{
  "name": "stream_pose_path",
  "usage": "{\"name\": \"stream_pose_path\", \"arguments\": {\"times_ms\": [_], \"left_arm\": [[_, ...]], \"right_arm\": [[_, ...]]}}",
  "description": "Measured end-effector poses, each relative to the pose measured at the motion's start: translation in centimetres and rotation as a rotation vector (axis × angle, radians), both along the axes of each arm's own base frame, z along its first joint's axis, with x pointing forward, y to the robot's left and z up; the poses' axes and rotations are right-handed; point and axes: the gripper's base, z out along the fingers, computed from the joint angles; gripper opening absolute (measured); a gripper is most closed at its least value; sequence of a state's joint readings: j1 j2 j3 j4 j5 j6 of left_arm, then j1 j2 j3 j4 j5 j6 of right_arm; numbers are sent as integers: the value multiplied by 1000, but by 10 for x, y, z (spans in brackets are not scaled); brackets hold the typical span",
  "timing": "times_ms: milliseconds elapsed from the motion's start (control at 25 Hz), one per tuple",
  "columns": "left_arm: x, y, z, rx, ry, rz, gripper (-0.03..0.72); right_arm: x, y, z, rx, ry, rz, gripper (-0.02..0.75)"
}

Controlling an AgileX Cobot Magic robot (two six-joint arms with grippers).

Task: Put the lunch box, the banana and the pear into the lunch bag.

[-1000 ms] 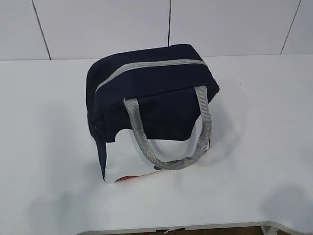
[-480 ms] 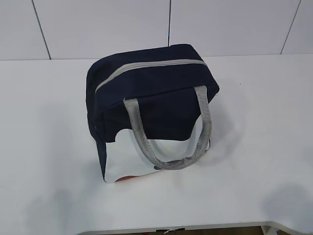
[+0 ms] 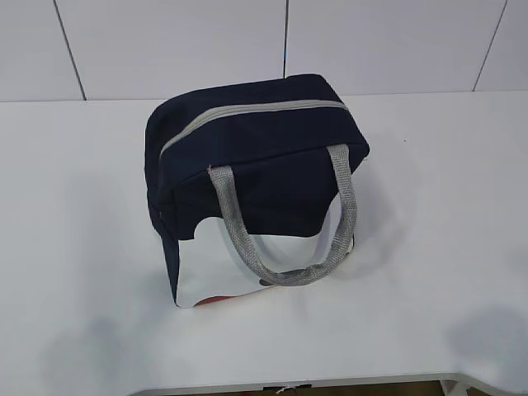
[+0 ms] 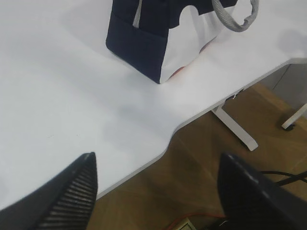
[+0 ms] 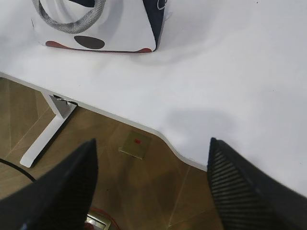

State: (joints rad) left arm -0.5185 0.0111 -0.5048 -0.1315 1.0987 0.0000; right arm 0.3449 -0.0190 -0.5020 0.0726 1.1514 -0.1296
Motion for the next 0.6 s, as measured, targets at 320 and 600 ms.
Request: {"name": "stream_pose_path", "arguments": {"times_ms": [320, 600], "left_arm": [[0, 0, 0, -2, 3, -2, 575], [0, 0, 0, -2, 3, -3, 575]], "right_arm": [[0, 0, 0, 6, -1, -3, 580], [0, 0, 0, 8, -1, -4, 580]]}}
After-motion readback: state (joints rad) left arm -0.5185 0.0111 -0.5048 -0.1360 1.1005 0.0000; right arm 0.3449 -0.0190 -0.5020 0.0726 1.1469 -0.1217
